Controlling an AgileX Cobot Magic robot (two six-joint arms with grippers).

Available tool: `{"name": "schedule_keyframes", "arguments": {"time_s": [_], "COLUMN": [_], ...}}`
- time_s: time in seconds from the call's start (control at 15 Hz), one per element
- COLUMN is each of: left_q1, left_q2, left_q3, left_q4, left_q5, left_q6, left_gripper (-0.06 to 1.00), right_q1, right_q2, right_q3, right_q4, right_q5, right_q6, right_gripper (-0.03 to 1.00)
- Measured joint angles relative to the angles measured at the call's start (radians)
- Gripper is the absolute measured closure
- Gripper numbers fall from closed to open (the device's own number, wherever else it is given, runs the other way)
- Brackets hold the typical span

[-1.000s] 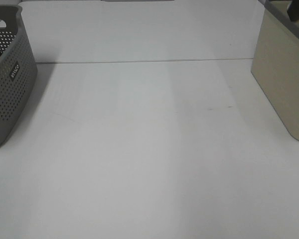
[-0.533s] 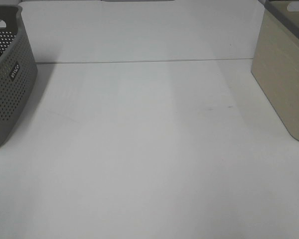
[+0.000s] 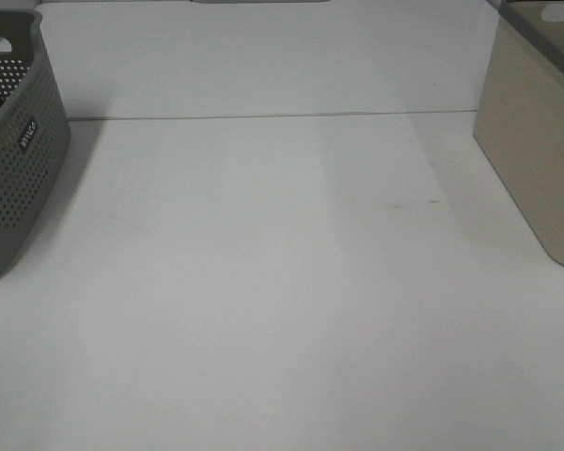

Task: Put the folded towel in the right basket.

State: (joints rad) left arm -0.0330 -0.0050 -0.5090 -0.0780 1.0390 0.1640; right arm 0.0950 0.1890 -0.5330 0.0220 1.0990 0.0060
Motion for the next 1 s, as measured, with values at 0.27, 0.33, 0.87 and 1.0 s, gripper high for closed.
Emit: {"name": "schedule_keyframes", "arguments": {"time_s": [0.27, 0.33, 0.87, 1.0], "left_q1": [0.000, 0.000, 0.000, 0.000], "left_q2": [0.000, 0.000, 0.000, 0.000], "left_q3": [0.000, 0.000, 0.000, 0.000], "left_q4": [0.000, 0.000, 0.000, 0.000], "left_q5": [0.000, 0.000, 0.000, 0.000], "left_q6": [0.000, 0.000, 0.000, 0.000], "left_gripper": [-0.04, -0.04, -0.04, -0.04], "right_q1": [0.000, 0.000, -0.044, -0.068], "right_q2": [-0.152, -0.172, -0.180, -0.181], "right_q3": [0.029, 0.029, 0.029, 0.029], "right_q4": [0.002, 0.002, 0.003, 0.003], "right_q5": [-0.032, -0.036, -0.037, -0.037], "right_q6": [-0.006, -0.006, -0.006, -0.006], "right_gripper": [0.20, 0.20, 0.20, 0.20]}}
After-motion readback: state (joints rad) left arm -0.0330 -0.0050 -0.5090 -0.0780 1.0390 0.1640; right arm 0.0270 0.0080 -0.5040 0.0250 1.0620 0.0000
